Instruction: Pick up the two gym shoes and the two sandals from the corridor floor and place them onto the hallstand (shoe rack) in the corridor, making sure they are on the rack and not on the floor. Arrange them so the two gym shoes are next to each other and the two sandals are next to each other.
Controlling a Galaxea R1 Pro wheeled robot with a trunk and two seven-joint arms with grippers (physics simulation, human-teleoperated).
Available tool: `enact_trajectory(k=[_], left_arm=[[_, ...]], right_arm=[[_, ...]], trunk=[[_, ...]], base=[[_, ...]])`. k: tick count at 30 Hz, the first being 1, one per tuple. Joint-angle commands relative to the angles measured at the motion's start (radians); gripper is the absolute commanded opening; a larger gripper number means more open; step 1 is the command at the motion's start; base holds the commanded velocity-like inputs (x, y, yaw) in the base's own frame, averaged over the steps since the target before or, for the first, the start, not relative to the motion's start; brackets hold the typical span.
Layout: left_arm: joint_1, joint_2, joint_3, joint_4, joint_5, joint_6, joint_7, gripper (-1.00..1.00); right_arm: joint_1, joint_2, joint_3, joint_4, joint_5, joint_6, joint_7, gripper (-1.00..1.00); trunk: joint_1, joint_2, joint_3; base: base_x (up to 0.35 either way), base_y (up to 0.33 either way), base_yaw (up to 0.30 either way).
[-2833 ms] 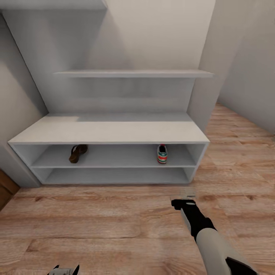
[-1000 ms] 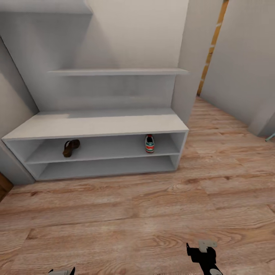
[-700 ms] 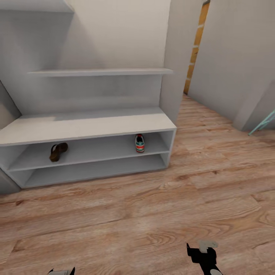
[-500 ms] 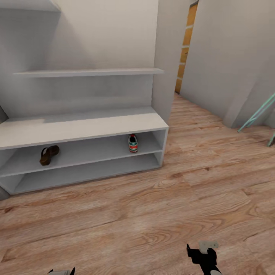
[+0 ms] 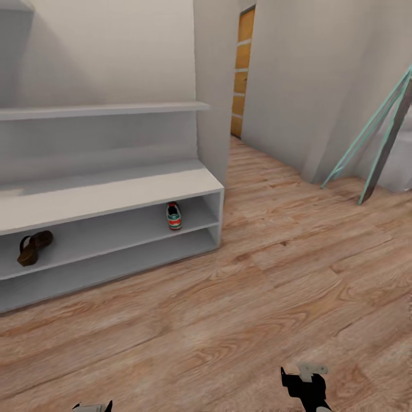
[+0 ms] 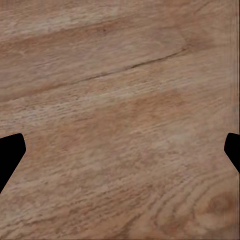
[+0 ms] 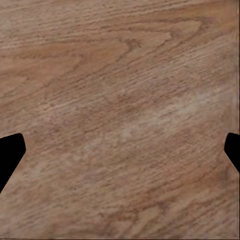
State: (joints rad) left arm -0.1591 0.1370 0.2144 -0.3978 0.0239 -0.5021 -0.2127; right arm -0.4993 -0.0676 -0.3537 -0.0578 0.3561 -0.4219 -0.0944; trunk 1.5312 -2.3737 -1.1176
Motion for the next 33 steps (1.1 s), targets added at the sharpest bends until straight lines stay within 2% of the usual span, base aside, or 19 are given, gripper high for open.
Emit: enact_trajectory(k=[1, 7, 13, 17, 27, 33], left_arm=[[0.000, -0.001, 0.007, 0.000, 0.003, -0.001, -0.010, 1.00], [0.000, -0.001, 0.006, 0.003, 0.002, -0.001, -0.010, 1.00], [0.000, -0.001, 0.006, 0.027, 0.000, -0.001, -0.010, 1.00], [0.000, -0.001, 0.009, 0.031, -0.002, -0.001, -0.010, 1.00], [0.000, -0.001, 0.008, 0.032, -0.002, -0.002, -0.010, 1.00], [0.000, -0.001, 0.008, 0.032, -0.002, -0.003, -0.010, 1.00]], right_arm=[[-0.001, 0.000, -0.005, 0.002, 0.011, -0.003, -0.005, 1.00], [0.004, -0.001, -0.005, 0.001, 0.005, -0.003, -0.005, 1.00], [0.005, -0.001, -0.005, 0.001, -0.032, -0.003, -0.005, 1.00], [0.005, -0.001, -0.005, 0.001, -0.041, -0.003, -0.005, 1.00], [0.005, -0.001, -0.005, 0.001, -0.045, -0.003, -0.005, 1.00], [0.005, -0.001, -0.005, 0.001, -0.045, -0.003, -0.005, 1.00]], trunk=[[0.000, 0.000, -0.001], [0.000, 0.000, -0.001], [0.000, 0.000, -0.001], [0.000, 0.000, -0.001], [0.000, 0.000, -0.001], [0.000, 0.000, -0.001]], base=[[0.000, 0.000, -0.300], [0.000, 0.000, -0.300], [0.000, 0.000, -0.300], [0.000, 0.000, -0.300], [0.004, 0.000, -0.300], [0.234, 0.000, -0.300]])
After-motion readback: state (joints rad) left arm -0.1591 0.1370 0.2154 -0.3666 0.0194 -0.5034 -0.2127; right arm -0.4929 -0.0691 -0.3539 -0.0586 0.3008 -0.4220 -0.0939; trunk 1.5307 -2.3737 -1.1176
